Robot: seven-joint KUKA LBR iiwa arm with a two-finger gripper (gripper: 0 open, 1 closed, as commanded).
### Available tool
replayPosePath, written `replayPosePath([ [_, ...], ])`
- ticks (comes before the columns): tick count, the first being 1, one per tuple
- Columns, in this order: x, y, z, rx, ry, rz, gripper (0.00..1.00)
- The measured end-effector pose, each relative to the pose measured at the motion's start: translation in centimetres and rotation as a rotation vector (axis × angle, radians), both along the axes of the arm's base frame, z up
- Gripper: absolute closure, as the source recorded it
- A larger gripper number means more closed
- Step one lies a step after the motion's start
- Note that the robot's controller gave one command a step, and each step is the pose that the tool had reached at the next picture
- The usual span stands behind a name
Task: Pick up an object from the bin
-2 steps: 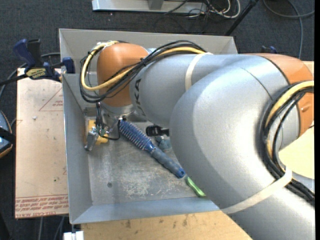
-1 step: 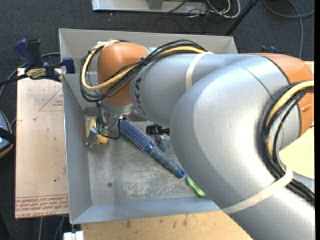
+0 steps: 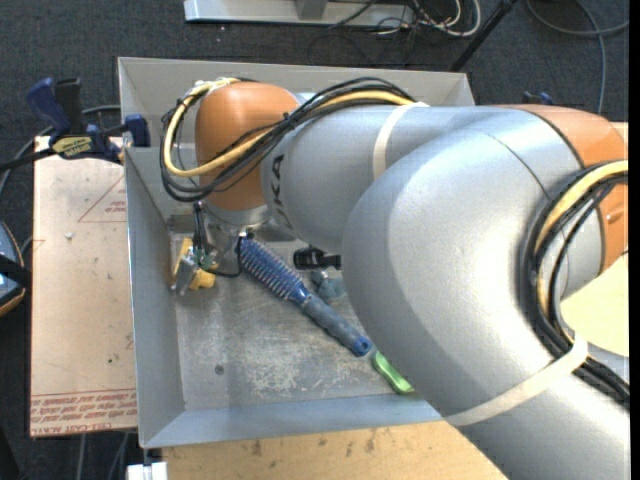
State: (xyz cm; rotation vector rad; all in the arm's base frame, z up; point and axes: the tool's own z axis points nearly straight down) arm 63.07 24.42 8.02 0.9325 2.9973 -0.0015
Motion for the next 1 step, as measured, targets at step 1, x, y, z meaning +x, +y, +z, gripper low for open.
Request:
replayPosePath([
  [1, 0.15, 0.08, 5.31, 0.005, -0.005, 0.001, 1.0],
])
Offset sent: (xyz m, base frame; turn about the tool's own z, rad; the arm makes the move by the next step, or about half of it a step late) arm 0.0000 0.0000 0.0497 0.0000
